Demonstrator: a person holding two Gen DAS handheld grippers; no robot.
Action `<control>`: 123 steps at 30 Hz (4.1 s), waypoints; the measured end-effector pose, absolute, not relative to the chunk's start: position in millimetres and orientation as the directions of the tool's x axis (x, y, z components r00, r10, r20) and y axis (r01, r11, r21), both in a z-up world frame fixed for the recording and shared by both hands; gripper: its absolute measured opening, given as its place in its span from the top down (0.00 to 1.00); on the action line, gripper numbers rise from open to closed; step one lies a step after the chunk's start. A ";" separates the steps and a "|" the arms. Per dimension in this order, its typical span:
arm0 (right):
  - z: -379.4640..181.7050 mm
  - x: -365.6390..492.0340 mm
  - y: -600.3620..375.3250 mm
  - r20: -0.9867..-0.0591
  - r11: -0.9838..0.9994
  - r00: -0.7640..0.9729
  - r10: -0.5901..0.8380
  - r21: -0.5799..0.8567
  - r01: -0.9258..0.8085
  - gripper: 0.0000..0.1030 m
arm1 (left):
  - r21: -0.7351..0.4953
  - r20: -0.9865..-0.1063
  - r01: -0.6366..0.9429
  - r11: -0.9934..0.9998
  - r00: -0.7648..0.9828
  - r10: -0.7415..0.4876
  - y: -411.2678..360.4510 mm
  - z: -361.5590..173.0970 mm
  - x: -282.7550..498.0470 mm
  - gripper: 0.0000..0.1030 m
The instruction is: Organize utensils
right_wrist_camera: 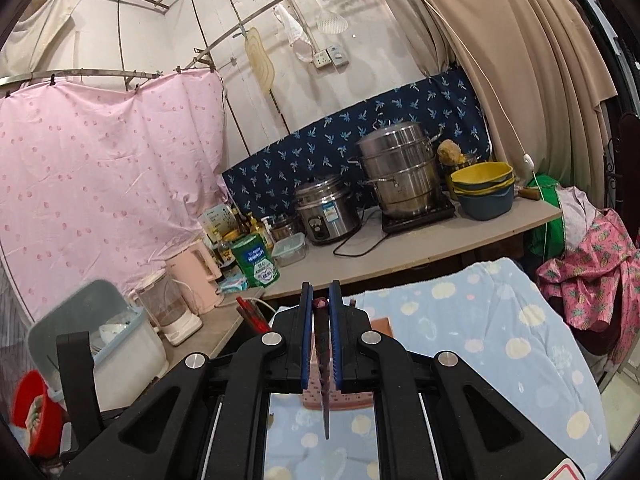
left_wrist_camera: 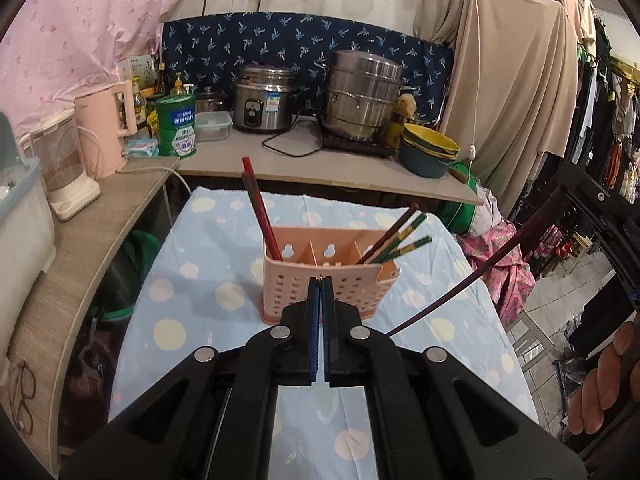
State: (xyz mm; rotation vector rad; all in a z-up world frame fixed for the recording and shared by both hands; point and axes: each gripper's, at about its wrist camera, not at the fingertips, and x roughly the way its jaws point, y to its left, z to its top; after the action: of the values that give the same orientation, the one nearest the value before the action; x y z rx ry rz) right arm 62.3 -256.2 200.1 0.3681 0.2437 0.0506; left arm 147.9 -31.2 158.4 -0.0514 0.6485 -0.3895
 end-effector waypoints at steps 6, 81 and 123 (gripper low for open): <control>230.1 90.0 -262.2 -0.159 0.927 0.985 0.061 0.374 0.003 0.92 | -0.178 -0.533 0.346 0.921 0.753 -0.386 -39.6 186.7 178.8 0.99; 123.1 107.8 -236.2 -0.462 0.961 0.886 0.039 0.260 0.094 0.57 | -0.047 -0.618 0.217 0.975 0.761 -0.199 -41.6 122.4 176.2 0.36; 42.0 50.5 -223.4 -0.617 0.973 0.786 -0.027 0.164 0.162 0.16 | 0.071 -0.706 0.137 0.988 0.707 -0.047 -24.0 47.2 120.2 0.10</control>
State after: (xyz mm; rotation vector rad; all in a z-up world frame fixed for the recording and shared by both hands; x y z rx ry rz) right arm 50.5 -223.4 42.0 0.2136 0.6595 -0.1029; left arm 120.2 -24.0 47.2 0.1211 0.7801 -0.1025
